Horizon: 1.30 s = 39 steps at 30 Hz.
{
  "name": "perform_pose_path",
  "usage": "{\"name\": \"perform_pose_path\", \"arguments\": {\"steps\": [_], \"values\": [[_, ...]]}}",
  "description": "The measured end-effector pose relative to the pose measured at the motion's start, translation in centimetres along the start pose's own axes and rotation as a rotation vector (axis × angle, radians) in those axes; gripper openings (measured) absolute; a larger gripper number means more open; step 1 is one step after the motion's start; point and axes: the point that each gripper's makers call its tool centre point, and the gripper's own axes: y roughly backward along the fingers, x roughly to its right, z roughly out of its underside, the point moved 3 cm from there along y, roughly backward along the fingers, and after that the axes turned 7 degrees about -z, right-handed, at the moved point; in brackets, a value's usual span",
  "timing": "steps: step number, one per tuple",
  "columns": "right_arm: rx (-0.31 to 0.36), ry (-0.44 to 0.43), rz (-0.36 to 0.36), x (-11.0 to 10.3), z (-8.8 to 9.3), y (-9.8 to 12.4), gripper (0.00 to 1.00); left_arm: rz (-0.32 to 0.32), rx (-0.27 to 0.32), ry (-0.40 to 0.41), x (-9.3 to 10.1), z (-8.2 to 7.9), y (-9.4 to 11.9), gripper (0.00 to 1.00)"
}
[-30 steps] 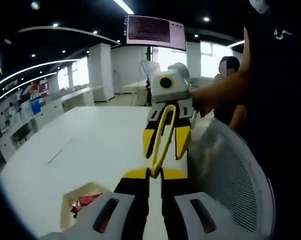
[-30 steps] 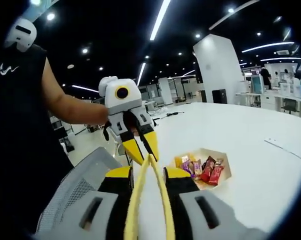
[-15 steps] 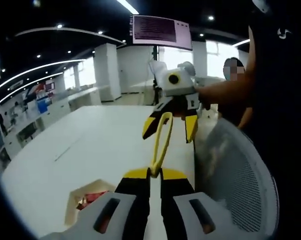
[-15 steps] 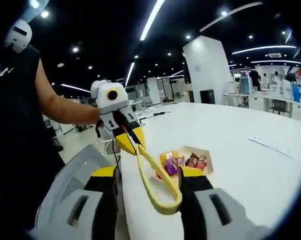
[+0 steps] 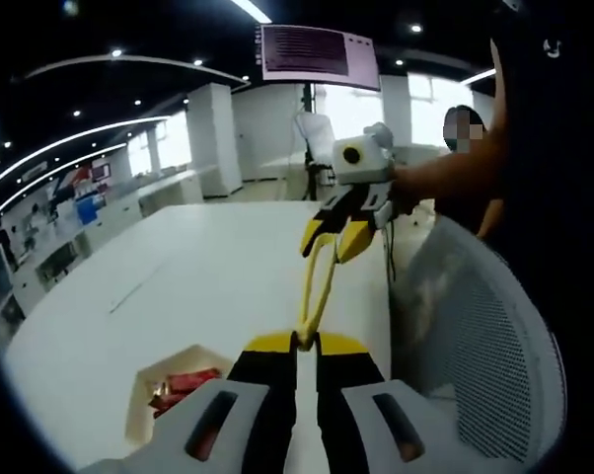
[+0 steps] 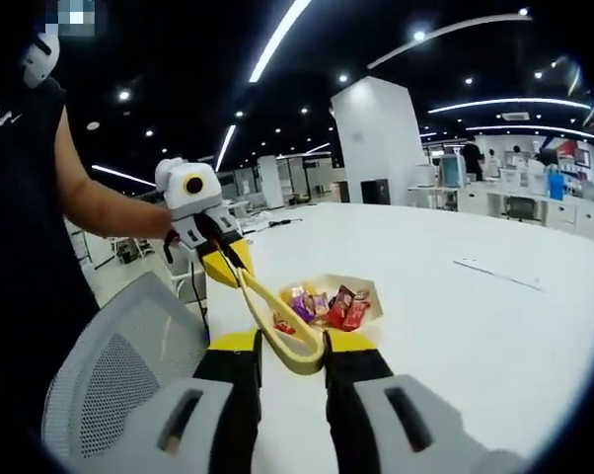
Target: Place the target food into the container with the food tongs after gripping and lifting it, then release it inside without dropping or visibly crushing the food.
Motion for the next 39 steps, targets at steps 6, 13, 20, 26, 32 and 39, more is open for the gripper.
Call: {"name": "perform_pose_path", "arguments": {"steps": [6, 13, 20, 26, 32, 39], "values": [[-0.059, -0.017, 0.002, 0.0, 1.6, -0.1, 0.22, 0.009, -0.026, -0.027, 0.4, 0.9, -0.5, 0.01], [-0.089, -0.046, 0.016, 0.1, 3.6, 0.0, 0.21, 0.008, -0.051, -0.058, 0.9, 2.3, -1.1, 0.0], [-0.153, -0.036, 0.015, 0.2, 5.7, -0.6, 0.19, 0.009, -0.094, -0.066, 1.2, 4.4, -2.2, 0.0], [-0.193, -0.084, 0.032, 0.8, 7.4, -0.9, 0.2, 0.004, -0.114, -0.077, 1.1, 5.8, -3.1, 0.01], [-0.281, -0.123, 0.029, 1.4, 10.3, -1.6, 0.19, 0.003, -0.182, -0.094, 1.7, 8.5, -4.5, 0.01], [-0.323, -0.135, 0.032, 1.7, 11.6, -2.1, 0.2, -0.009, -0.209, -0.092, 1.7, 10.1, -5.2, 0.02]]}}
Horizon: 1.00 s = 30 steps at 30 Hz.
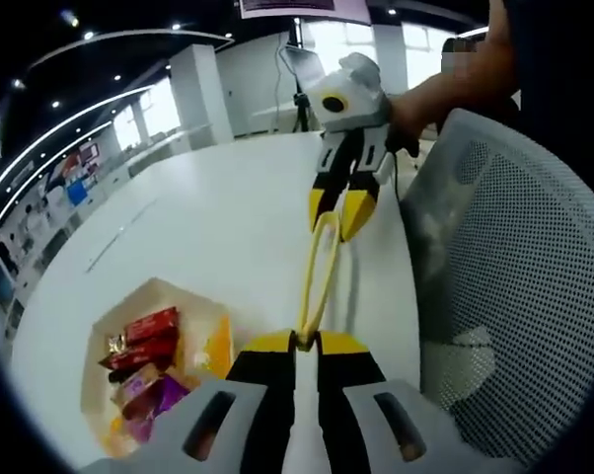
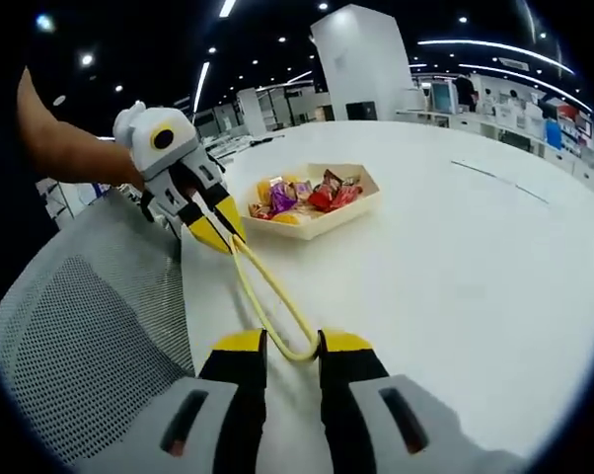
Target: Place the target food into the container with the food tongs after gripping and lifting it, then release it inside without dropping or visibly crushing the food.
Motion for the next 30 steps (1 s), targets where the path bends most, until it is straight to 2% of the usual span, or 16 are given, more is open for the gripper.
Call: {"name": "perform_pose_path", "arguments": {"steps": [3, 16, 18, 20, 30], "values": [[-0.024, -0.004, -0.004, 0.0, 0.7, -0.6, 0.19, 0.002, -0.02, -0.011, 0.3, 0.6, -0.3, 0.02], [-0.046, -0.005, 0.009, 0.5, 0.9, -0.9, 0.21, 0.024, -0.072, 0.002, 0.9, 2.1, -1.3, 0.11], [-0.043, -0.008, 0.013, 0.6, 0.9, -0.8, 0.22, 0.029, -0.058, 0.005, 1.0, 2.0, -1.3, 0.16], [-0.038, -0.021, 0.018, 0.7, 0.8, -0.7, 0.23, 0.007, -0.035, -0.033, 0.8, 1.8, -1.5, 0.2], [-0.054, -0.019, 0.029, 0.9, 0.8, -0.7, 0.26, 0.006, -0.037, 0.006, 0.3, 1.8, -1.7, 0.29]]}}
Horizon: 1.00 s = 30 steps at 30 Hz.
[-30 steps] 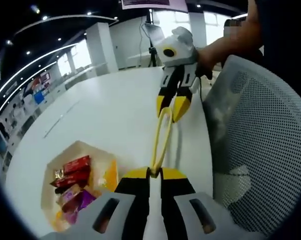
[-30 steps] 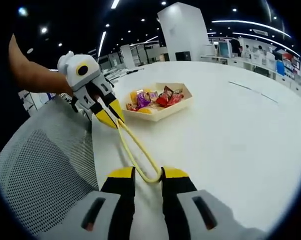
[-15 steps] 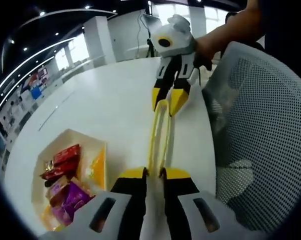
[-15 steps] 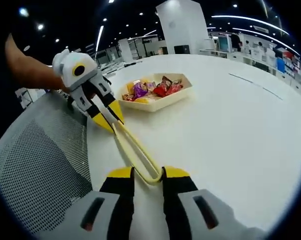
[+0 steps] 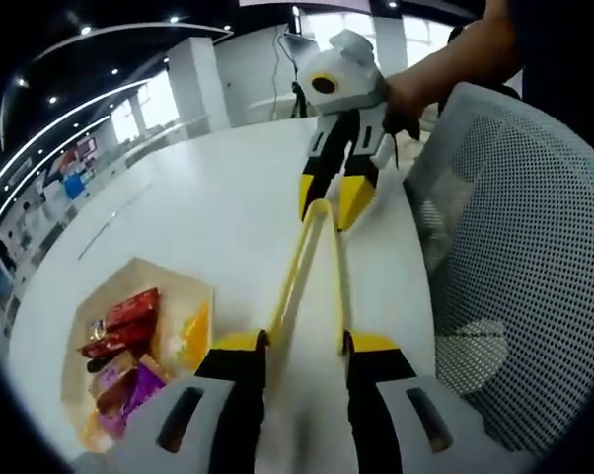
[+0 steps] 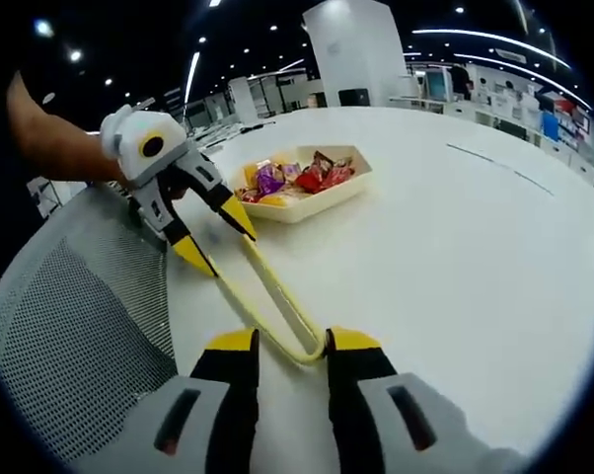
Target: Place the target food into the container with the food tongs after gripping and lifting it, then release it inside without dropping or visibly crushing the food.
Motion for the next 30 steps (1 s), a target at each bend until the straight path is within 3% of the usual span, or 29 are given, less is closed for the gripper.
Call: {"name": "perform_pose_path", "arguments": {"steps": [7, 13, 19, 25, 30], "values": [[0.002, -0.001, 0.011, 0.1, 0.2, 0.7, 0.26, -0.003, -0.01, -0.003, 0.0, -0.1, 0.0, 0.3], [0.012, -0.02, 0.021, 0.2, 0.2, 0.9, 0.27, 0.034, -0.017, 0.045, 0.7, 0.1, 0.1, 0.42], [0.036, -0.027, 0.028, 0.0, -0.4, 1.2, 0.3, 0.021, 0.028, 0.093, 0.6, -0.8, 1.1, 0.47], [0.055, -0.009, 0.073, 0.4, -1.0, 2.1, 0.42, -0.07, 0.131, 0.182, -1.6, -2.8, 3.2, 0.61], [0.122, 0.022, 0.167, 1.4, -2.1, 4.1, 0.56, -0.186, 0.192, 0.271, -4.3, -3.0, 5.9, 0.77]]}}
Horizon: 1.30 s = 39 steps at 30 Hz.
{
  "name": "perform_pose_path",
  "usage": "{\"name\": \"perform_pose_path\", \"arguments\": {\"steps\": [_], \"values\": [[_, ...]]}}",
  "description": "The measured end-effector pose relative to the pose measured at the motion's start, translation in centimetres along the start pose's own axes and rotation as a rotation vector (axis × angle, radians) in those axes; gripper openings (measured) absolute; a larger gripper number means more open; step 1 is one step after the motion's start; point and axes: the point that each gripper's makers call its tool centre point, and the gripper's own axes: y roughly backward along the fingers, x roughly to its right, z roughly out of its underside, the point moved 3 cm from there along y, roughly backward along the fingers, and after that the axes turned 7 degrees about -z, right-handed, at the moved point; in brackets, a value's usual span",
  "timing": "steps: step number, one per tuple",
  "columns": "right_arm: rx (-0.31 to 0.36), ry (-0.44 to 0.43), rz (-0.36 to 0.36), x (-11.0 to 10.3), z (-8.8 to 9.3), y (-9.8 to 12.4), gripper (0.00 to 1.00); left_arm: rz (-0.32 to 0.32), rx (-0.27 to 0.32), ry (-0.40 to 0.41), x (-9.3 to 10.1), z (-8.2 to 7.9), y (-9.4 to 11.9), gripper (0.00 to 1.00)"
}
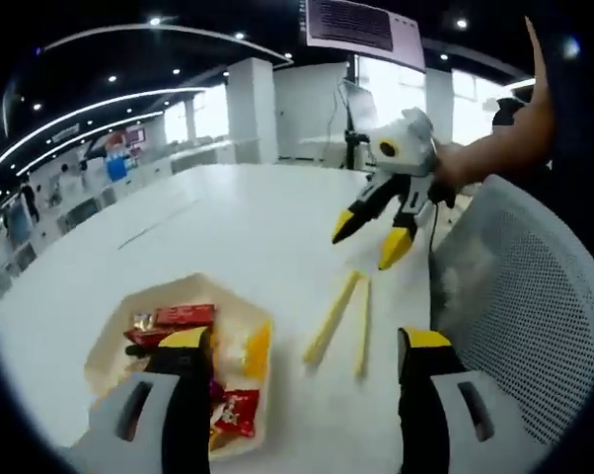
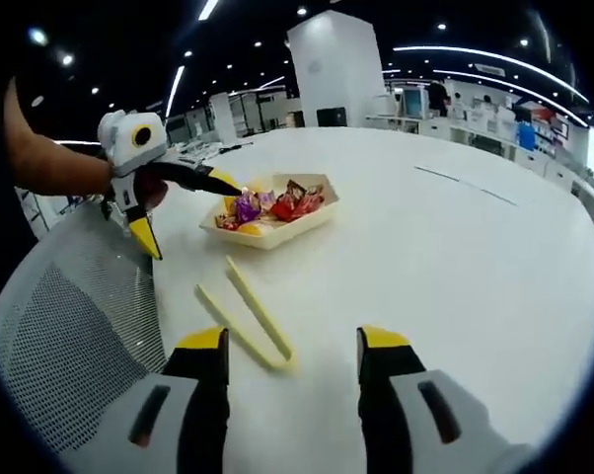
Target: Place the target food into the container with the food tongs after gripping and lifting it, then release it inside without dropping or visibly crushing the food.
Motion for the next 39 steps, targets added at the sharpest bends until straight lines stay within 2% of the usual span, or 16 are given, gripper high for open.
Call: {"name": "perform_pose_path", "arguments": {"steps": [6, 8, 10, 13, 15, 18, 21, 25, 29, 33, 39], "values": [[0.021, 0.035, 0.089, 1.3, -0.3, 2.7, 0.74, -0.1, 0.012, 0.046, -2.8, 1.1, 3.6, 0.86], [0.03, 0.013, 0.129, 1.7, 0.0, 3.7, 0.79, -0.163, 0.044, 0.064, -3.9, 1.6, 5.0, 0.93], [0.053, -0.001, 0.153, 1.9, 0.0, 4.3, 0.83, -0.193, 0.053, 0.079, -4.3, 2.0, 5.8, 1.0], [0.086, 0.013, 0.187, 2.1, 0.1, 5.1, 0.92, -0.212, 0.058, 0.123, -4.5, 2.6, 6.8, 0.99], [0.107, 0.026, 0.207, 2.1, 0.1, 5.6, 1.0, -0.221, 0.059, 0.122, -4.4, 2.7, 7.3, 0.99], [0.12, 0.031, 0.221, 1.9, 0.0, 6.4, 1.0, -0.216, 0.073, 0.137, -4.0, 2.3, 7.7, 1.0], [0.155, 0.074, 0.246, 1.9, -0.4, 6.8, 1.0, -0.21, 0.082, 0.127, -3.6, 2.2, 7.5, 1.0], [0.132, 0.033, 0.258, 2.0, 0.0, 6.8, 1.0, -0.208, 0.078, 0.152, -3.6, 2.6, 7.4, 1.0], [0.178, 0.034, 0.284, 2.0, -0.3, 7.4, 1.0, -0.224, 0.084, 0.149, -3.5, 2.8, 7.8, 1.0], [0.155, 0.011, 0.28, 2.2, 0.0, 7.3, 1.0, -0.226, 0.084, 0.15, -3.5, 2.8, 7.8, 1.0], [0.156, 0.017, 0.273, 2.2, -0.2, 7.1, 1.0, -0.226, 0.077, 0.155, -3.8, 2.9, 7.6, 1.0]]}}
